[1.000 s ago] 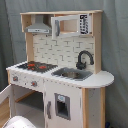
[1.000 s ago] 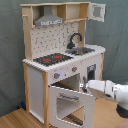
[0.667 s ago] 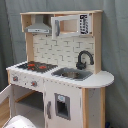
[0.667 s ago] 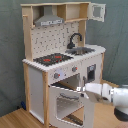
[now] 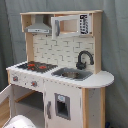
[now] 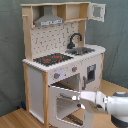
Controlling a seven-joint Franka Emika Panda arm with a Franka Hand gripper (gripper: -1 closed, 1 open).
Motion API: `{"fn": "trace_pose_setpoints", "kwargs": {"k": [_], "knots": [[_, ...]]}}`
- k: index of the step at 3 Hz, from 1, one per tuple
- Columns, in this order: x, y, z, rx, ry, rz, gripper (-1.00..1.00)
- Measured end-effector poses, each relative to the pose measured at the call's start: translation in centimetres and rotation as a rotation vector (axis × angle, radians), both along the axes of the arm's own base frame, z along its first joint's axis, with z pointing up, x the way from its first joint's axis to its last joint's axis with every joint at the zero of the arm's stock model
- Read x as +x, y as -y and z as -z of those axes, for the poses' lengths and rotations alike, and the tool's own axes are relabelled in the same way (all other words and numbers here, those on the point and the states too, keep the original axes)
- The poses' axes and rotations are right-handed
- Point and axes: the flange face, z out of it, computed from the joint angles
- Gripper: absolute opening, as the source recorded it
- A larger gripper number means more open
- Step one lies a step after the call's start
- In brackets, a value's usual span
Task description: Play with the kitchen
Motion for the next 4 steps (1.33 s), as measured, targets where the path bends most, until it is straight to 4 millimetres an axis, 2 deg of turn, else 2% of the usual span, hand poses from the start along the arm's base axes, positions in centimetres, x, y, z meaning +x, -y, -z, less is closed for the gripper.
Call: {"fn": "trace_pose_setpoints", "kwargs": {"k": [1, 2, 4], "knots": [[0.3, 0.3, 2.9, 0.045, -0.065, 0.039, 1.0], [0.9, 1.0, 4.2, 0.09, -0.112, 0.119, 1.0], [2.8, 5.4, 6.0, 0.161, -0.156, 0.3, 1.0]]}}
